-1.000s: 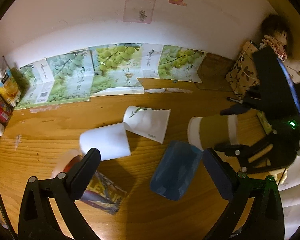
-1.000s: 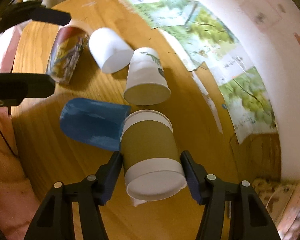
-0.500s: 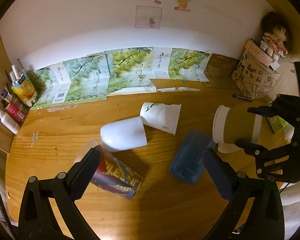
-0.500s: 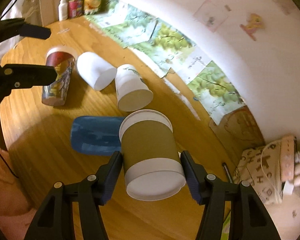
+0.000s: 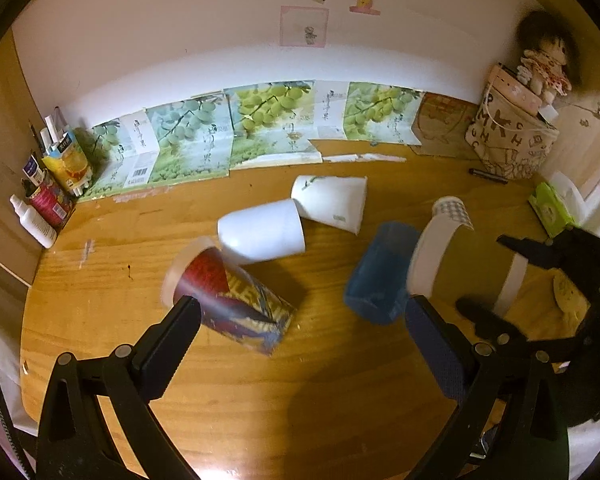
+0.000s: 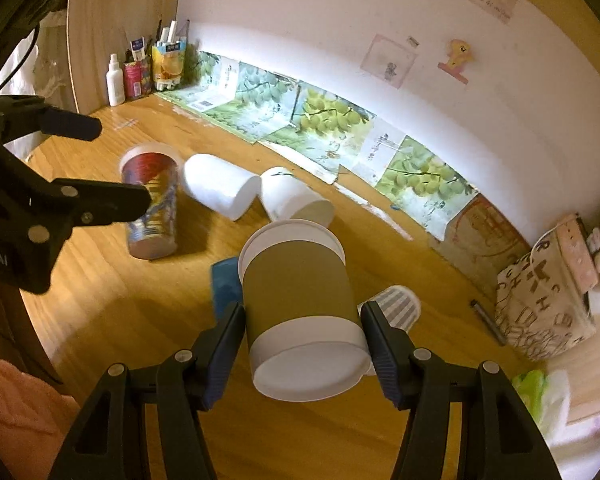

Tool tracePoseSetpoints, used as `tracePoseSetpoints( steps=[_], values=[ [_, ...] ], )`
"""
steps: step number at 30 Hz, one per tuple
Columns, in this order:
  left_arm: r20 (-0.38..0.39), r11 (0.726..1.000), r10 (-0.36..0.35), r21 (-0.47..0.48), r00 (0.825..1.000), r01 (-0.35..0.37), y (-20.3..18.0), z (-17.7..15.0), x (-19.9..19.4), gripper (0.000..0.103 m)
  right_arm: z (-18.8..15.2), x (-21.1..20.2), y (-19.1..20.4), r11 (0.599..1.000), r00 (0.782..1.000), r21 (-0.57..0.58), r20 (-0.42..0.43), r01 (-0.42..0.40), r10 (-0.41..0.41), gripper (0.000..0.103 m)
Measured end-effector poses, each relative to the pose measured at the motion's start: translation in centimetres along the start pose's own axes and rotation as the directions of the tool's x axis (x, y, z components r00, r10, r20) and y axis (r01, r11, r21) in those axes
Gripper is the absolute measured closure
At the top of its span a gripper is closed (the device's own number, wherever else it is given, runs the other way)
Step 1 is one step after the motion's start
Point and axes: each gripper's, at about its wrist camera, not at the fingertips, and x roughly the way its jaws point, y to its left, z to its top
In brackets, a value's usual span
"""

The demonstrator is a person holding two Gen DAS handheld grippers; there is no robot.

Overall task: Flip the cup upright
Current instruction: 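Lift the brown-sleeved cup with the right gripper and rotate it rim-up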

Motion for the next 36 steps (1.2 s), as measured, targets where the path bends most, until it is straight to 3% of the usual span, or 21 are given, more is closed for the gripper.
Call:
tracePoseSetpoints(
  steps=[10,20,36],
  values=[
    [-0.024,0.999,-0.016,0.048,1.0,0.017,-0.9,-2.3,-1.1,0.001,-2.9,-0.1,2.3,0.986,1.0,0.167,0.01,-0.017,0.016,0.043],
    [-0.03,0.996,-0.008,0.086,1.0,0.01,-1.5,-3.5,-1.3,0.001,-5.9,0.0,3.8,0.967,1.0,0.254,-0.009,-0.023,0.026,0.043],
    [-0.048,0.996,0.003,0.091,0.999,0.001,-1.4,-4.1,-1.0,0.001,-7.3,0.5,4.4,0.959,1.0,0.282,0.002,-0.012,0.012,0.042]
  ],
)
